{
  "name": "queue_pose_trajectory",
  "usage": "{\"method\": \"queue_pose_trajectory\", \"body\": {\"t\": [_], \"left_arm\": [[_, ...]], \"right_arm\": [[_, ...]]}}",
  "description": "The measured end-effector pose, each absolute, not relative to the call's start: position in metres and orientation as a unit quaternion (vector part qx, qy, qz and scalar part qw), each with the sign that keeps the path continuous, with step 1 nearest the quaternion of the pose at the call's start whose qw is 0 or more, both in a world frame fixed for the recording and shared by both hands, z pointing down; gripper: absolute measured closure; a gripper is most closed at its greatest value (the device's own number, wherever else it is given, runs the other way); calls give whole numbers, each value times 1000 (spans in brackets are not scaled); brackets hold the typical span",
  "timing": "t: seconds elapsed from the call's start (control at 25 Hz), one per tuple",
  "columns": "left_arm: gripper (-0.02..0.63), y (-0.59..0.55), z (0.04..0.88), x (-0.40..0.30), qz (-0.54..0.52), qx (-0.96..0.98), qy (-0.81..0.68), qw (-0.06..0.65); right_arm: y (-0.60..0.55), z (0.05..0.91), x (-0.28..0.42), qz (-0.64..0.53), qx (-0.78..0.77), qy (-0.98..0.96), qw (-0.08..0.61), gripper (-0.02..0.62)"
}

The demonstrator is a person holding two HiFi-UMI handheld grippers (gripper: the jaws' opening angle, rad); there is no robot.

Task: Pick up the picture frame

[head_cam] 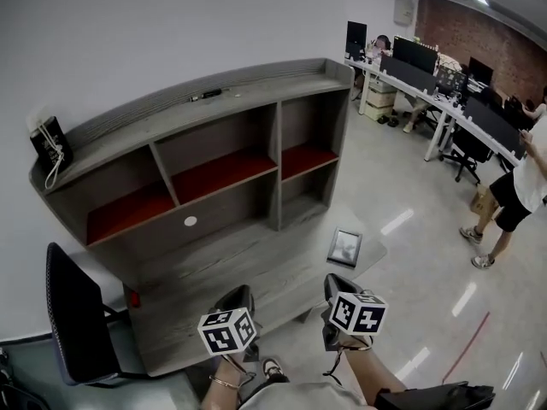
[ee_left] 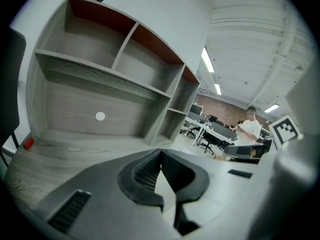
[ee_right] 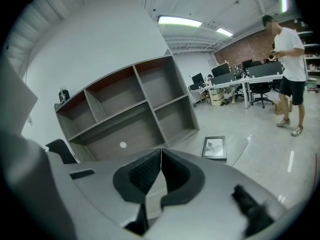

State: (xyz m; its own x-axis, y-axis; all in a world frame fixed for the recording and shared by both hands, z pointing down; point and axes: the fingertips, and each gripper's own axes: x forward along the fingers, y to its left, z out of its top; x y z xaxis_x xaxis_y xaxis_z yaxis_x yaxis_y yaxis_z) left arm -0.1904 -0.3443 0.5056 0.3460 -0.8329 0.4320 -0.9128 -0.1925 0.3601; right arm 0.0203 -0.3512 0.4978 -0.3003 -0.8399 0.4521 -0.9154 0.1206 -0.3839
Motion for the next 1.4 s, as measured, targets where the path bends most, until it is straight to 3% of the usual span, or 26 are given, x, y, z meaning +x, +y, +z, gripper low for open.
{"method": "queue_pose_trajectory", "body": {"t": [0.6, 1.4], "left_arm": [[592, -444, 514, -211, 63, 785, -534, 307], [592, -447, 551, -218, 87, 773, -532, 334]], "right_arm": [[-429, 500, 2, 299, 624, -718, 72, 563], [-440, 522, 1, 301, 628, -710, 107, 563]]}}
